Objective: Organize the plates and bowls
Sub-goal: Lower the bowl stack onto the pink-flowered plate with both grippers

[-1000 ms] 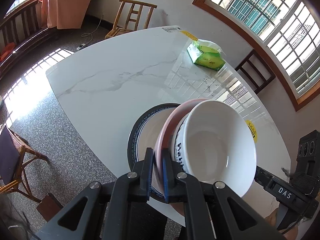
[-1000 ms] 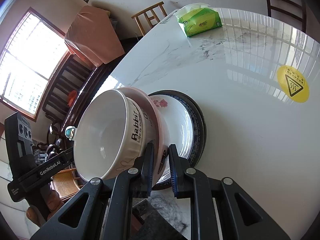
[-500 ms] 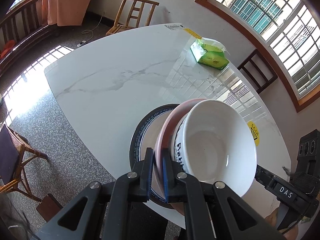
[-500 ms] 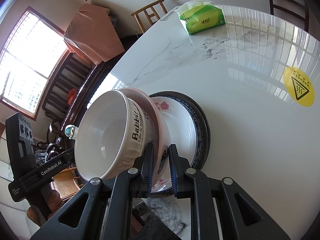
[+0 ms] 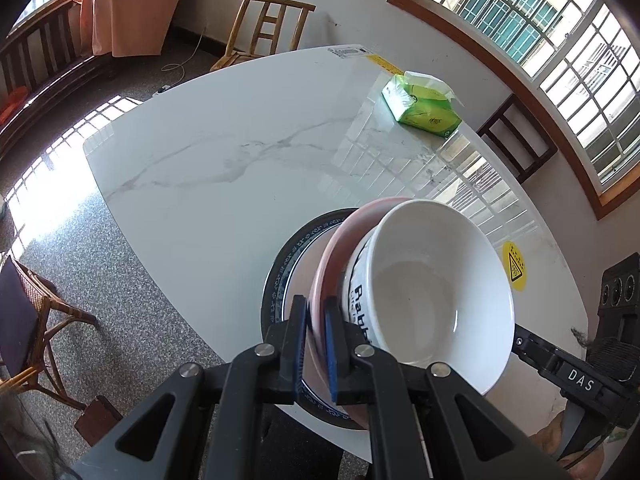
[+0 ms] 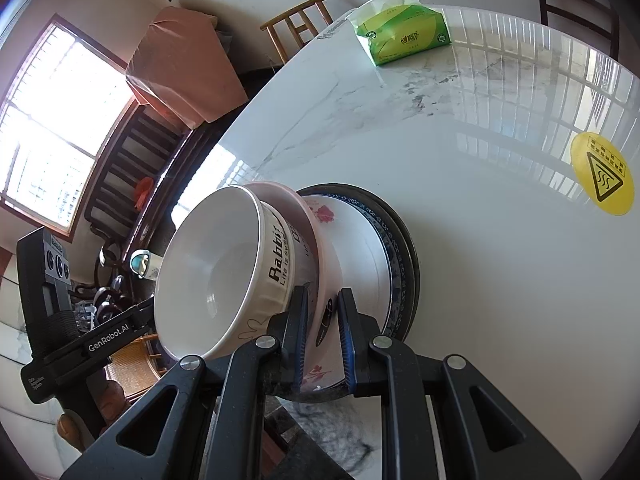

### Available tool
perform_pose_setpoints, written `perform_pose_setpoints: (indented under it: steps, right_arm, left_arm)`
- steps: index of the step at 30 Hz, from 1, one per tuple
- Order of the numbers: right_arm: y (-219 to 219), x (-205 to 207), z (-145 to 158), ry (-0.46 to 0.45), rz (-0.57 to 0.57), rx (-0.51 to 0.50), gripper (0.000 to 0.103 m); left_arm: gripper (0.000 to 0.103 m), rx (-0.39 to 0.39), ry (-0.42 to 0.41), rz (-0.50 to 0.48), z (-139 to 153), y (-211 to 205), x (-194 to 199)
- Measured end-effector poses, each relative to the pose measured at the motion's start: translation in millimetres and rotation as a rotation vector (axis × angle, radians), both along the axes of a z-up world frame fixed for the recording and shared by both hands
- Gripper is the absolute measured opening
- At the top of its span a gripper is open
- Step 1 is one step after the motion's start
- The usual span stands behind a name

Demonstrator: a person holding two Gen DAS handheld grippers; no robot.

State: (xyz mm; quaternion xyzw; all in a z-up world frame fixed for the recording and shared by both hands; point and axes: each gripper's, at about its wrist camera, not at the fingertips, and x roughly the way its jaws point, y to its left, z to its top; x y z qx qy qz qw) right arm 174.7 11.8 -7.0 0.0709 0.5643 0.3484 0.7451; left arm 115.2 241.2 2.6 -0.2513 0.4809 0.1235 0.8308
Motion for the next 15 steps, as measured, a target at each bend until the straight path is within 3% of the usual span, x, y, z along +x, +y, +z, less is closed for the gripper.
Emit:
perform_pose_setpoints:
  steps: [7,9,13,15]
  right_arm:
    - [-7,0,-5,0.002,-0.022,0.060,0.019]
    - [-6,-3,-4,-0.040,-0.028,0.039,0.027]
    - [-9,-11,2,-0.127,-0.056,0.041,0.033]
    - [-12,-14,6,-0.161,-0.069,0.054,0.045]
  left_arm:
    - [0.014,0.038,-0.089,0.021,-2,1,-8]
    - [0.020,0.068,-0.109,0.024,-2,0,-11]
    - [0.032,0.150,-0.144,0.036,0,-3,-17]
    - [0.036,0.176,-0.160,0.045,-1,-4,-20]
